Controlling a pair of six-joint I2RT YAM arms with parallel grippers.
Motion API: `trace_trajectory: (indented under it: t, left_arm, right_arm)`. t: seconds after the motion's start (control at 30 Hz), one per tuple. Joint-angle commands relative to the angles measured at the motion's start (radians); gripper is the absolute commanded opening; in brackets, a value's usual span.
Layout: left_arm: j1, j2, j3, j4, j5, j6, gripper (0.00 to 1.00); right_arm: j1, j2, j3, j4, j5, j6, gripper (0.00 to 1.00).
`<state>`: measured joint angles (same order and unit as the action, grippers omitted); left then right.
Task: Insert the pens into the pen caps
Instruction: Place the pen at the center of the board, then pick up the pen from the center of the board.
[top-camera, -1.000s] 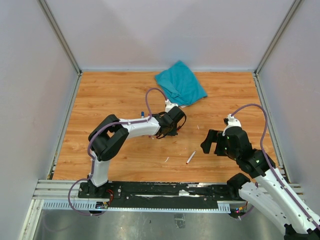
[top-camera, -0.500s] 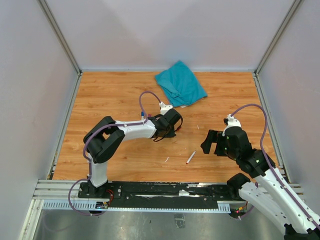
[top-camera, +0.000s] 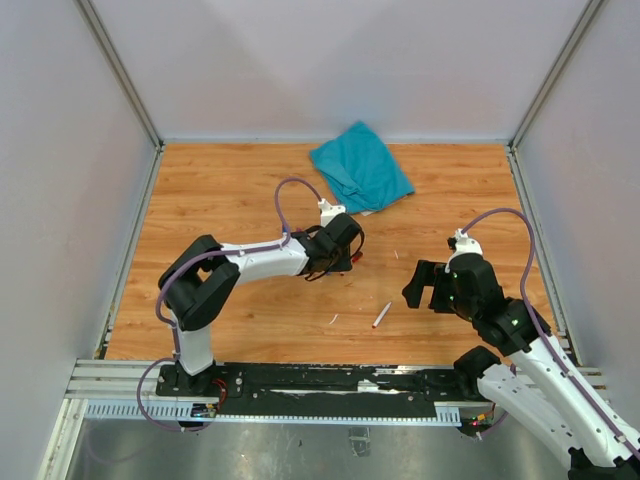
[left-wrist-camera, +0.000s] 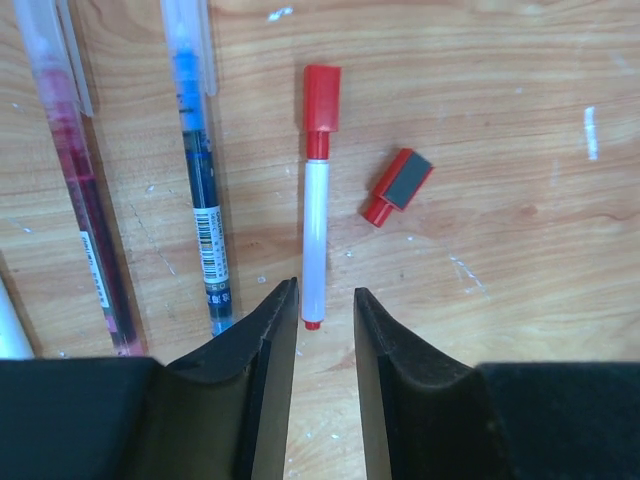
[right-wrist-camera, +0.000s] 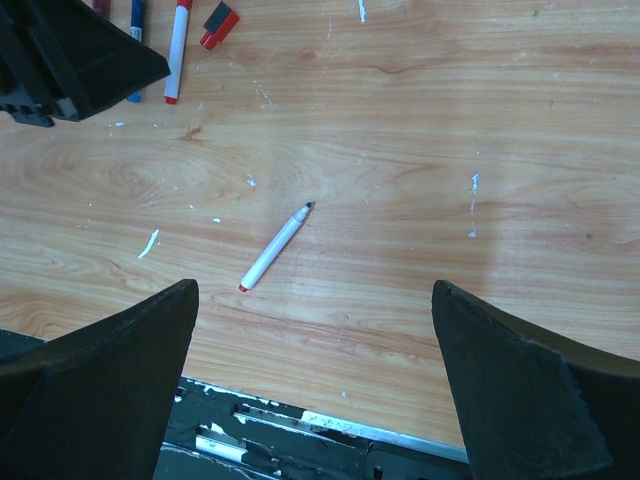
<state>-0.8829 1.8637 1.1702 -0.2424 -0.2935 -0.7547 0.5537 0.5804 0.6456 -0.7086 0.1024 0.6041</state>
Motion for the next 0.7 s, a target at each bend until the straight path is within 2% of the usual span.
trace_trajectory:
  t: [0.0, 0.3, 0.43, 0.57, 0.67]
  left_arm:
    - [0.003, -0.094, -0.006, -0.005, -0.018, 0.079, 0.34]
    - [-0.005, -0.067, 0.047, 0.002, 0.031, 0.301, 0.32]
    - [-0.049, -0.095, 0.023, 0.054, 0.057, 0.386, 0.33]
    - [-0.137, -0.100, 0.006, 0.074, 0.052, 0.395, 0.36]
    - [-0.206, -0.096, -0.013, 0.087, 0.056, 0.349, 0.37]
  right_arm:
    - [-0.021, 0.002, -0.010, -0.013, 0.044, 0.003, 1.00]
    - [-0.020, -0.003, -0.008, -0.020, 0.030, -0.023, 1.00]
    - [-0.020, -0.005, -0.008, -0.039, 0.045, -0.017, 1.00]
    - [-0.020, -0.016, 0.010, -0.098, 0.123, 0.043, 1.00]
    - [-0.020, -0.058, 0.037, -0.151, 0.184, 0.089, 1.00]
